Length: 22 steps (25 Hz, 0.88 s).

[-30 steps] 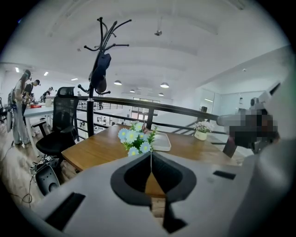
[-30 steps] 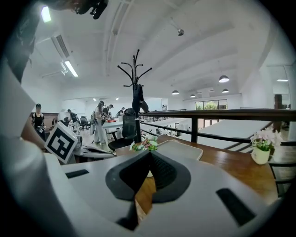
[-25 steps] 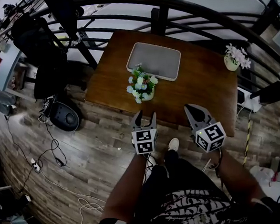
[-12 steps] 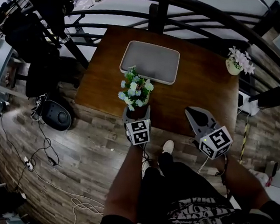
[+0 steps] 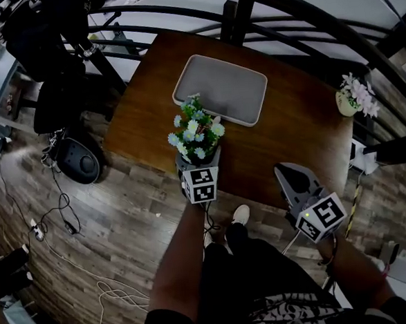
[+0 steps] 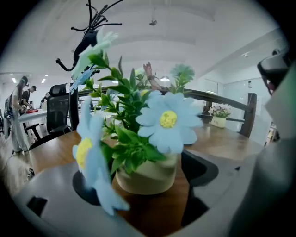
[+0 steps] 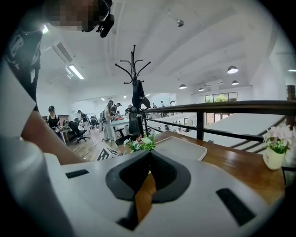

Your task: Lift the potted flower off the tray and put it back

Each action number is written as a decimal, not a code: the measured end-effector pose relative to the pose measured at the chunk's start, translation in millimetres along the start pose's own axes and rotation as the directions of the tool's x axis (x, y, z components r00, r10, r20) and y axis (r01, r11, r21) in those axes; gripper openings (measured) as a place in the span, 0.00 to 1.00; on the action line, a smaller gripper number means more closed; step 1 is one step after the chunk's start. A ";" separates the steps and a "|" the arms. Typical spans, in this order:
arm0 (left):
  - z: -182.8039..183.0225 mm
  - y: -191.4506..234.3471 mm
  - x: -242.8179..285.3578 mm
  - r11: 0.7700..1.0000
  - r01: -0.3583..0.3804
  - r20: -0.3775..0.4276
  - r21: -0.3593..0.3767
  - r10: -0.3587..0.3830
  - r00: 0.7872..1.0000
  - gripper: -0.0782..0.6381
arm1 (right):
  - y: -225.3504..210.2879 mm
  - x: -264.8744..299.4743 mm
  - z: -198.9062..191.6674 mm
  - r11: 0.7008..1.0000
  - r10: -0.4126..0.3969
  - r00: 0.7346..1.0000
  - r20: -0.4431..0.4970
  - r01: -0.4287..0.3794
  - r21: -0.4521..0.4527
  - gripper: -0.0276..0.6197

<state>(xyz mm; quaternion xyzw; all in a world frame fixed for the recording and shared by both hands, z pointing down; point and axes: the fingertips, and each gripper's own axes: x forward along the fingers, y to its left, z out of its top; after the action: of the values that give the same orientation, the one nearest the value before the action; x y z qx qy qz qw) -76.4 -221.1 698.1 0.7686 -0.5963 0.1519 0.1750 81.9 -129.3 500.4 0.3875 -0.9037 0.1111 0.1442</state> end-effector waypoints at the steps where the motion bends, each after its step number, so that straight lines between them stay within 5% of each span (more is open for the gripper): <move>1: -0.1 0.9 2.0 1.000 -0.004 -0.001 0.011 0.004 1.000 0.70 | -1.5 0.5 -1.8 1.000 0.000 1.000 -0.004 0.000 0.001 0.04; 22: 2.3 5.7 3.6 0.994 -0.051 -0.020 0.093 0.053 0.998 0.70 | -29.2 18.1 -0.3 0.999 0.022 1.000 -0.003 -0.022 0.026 0.04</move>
<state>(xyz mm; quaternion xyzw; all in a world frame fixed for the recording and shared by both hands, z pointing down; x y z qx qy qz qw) -81.0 -226.5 698.1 0.7583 -0.6065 0.1926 0.1416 91.4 -161.0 509.5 0.3792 -0.9061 0.1253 0.1396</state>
